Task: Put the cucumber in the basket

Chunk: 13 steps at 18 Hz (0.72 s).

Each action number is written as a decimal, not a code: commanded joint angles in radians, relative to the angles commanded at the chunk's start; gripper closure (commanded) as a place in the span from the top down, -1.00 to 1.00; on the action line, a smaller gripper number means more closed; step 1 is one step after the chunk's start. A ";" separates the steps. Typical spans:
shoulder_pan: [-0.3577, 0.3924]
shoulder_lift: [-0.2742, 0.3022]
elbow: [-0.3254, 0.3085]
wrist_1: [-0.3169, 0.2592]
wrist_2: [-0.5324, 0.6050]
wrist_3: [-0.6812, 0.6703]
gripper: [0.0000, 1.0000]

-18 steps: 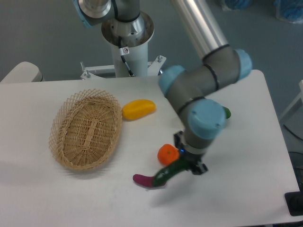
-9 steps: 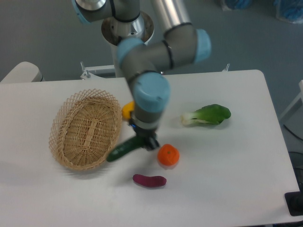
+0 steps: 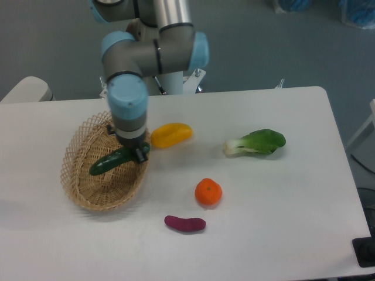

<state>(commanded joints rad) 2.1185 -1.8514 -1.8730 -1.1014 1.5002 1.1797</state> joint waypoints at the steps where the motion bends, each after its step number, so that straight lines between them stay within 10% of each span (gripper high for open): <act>1: -0.002 -0.002 0.000 0.006 0.000 -0.002 -0.46; 3: -0.002 -0.003 -0.002 0.006 0.000 -0.002 -0.09; 5: -0.002 -0.008 0.000 0.006 -0.002 -0.002 0.99; 13: 0.040 -0.003 0.072 0.005 0.002 0.003 1.00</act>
<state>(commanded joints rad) 2.1581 -1.8546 -1.8011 -1.0968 1.5018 1.1827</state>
